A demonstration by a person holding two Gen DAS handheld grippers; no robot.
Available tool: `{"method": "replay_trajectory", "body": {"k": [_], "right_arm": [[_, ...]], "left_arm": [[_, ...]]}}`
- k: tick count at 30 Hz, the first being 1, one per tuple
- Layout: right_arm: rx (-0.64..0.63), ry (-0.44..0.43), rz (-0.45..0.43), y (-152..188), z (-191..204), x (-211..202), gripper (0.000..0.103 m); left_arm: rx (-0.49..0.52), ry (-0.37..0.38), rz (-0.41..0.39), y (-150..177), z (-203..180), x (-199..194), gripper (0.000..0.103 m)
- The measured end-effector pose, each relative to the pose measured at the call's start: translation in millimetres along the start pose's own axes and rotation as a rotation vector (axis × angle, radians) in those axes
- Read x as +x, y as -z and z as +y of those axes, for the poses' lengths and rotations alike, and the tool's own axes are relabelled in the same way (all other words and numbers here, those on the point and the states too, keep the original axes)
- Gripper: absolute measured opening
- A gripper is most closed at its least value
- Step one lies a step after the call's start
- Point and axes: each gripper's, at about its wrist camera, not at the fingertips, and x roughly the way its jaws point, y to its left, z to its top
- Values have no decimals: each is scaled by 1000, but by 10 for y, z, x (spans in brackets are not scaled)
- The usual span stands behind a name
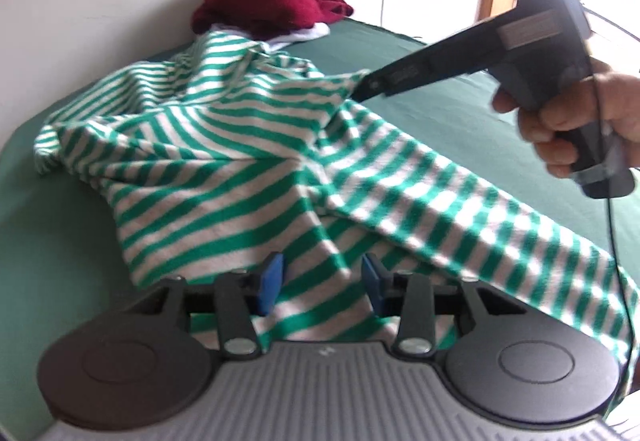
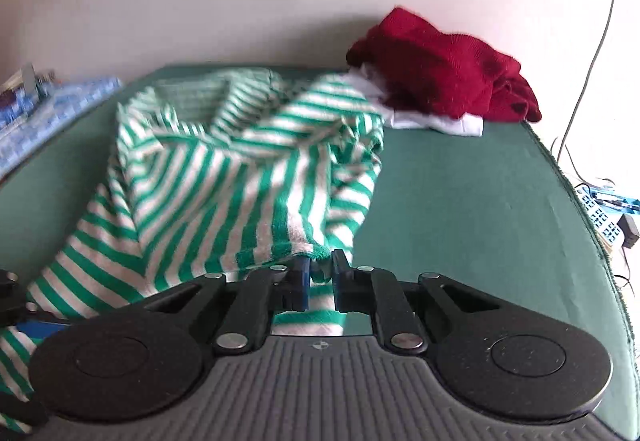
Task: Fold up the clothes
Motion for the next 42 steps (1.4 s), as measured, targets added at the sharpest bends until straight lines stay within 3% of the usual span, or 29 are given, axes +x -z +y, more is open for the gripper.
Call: {"method": "replay_trajectory", "body": {"k": [2, 4, 6, 9, 10, 11, 14, 19, 21, 23, 26, 29, 33, 36, 39, 42], "right_arm": [[-53, 14, 34, 27, 42, 72, 17], [-82, 36, 51, -47, 49, -47, 30], [-46, 66, -8, -152, -8, -250, 35], [-46, -70, -84, -451, 74, -367, 38], [-46, -159, -89, -562, 147, -323, 40], [-44, -239, -87, -665, 245, -226, 41], [-104, -322, -72, -916, 614, 240, 41], [-186, -417, 21, -1132, 981, 971, 39], [-202, -440, 68, -1149, 1048, 1129, 22], [-187, -454, 55, -1185, 1018, 1114, 1], [-147, -415, 18, -1240, 900, 1099, 1], [-97, -396, 37, -1226, 771, 1213, 1], [-134, -354, 16, -1154, 766, 1224, 2], [-112, -346, 30, -1158, 708, 1204, 8], [-68, -417, -17, -1256, 670, 1045, 13], [-21, -495, -70, -1363, 635, 873, 37]], "left_arm": [[9, -12, -14, 20, -46, 7, 47], [4, -11, -10, 34, -26, -10, 55], [11, -25, -6, 73, -7, -57, 59], [-15, -47, -4, 159, 23, -136, 67], [-31, -50, -5, 184, 27, -159, 67], [-37, -57, -7, 205, 13, -177, 68], [-58, -91, -14, 242, -48, -191, 71], [-91, -124, -8, 263, -83, -218, 74], [-100, -137, -7, 271, -81, -222, 75], [-109, -143, -7, 278, -74, -246, 75], [-119, -144, 1, 298, -85, -295, 74], [-126, -142, 8, 343, -96, -347, 74], [-129, -150, 1, 417, -116, -395, 75], [-132, -153, 7, 412, -117, -401, 76], [-135, -159, 13, 401, -118, -401, 76], [-147, -174, 11, 401, -137, -389, 77]]}}
